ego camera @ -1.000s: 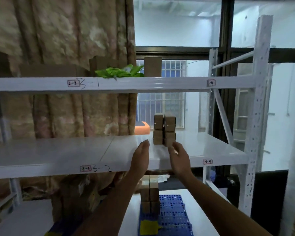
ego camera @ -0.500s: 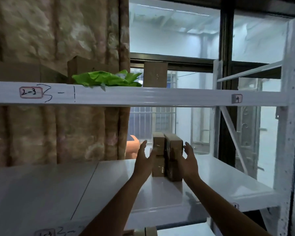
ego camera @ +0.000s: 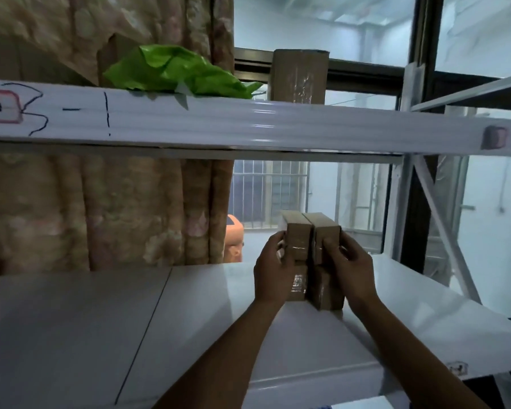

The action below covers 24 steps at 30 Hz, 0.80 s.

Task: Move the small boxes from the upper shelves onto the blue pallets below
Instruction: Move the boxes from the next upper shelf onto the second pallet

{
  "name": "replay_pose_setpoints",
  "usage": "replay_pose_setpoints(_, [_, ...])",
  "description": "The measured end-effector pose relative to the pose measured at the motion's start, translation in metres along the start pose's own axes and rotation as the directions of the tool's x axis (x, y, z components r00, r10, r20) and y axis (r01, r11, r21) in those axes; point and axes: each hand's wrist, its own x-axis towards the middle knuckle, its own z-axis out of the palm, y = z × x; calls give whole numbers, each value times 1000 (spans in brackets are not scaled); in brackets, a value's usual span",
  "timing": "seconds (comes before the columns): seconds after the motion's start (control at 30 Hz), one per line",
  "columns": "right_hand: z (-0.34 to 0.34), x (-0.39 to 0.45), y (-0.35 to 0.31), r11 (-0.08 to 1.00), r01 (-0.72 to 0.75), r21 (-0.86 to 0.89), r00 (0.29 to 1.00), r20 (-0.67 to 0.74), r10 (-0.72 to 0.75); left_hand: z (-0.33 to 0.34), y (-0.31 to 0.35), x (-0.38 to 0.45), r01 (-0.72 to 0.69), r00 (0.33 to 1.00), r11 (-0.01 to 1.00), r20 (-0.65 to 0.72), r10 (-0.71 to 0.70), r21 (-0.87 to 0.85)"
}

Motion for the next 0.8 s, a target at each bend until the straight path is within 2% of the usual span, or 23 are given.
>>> replay_pose_setpoints(0.2, [-4, -16, -8, 999, 13, 29, 1000, -16, -13, -6, 11, -11, -88, 995, 994, -36, 91, 59])
replay_pose_setpoints(0.4, [-24, -43, -44, 995, 83, 46, 996, 10, -83, -17, 49, -38, -36, 995, 992, -95, 25, -122])
replay_pose_setpoints(0.8, [-120, -151, -113, 984, 76, 162, 993, 81, -90, -38, 160, -182, -78, 990, 989, -128, 62, -122])
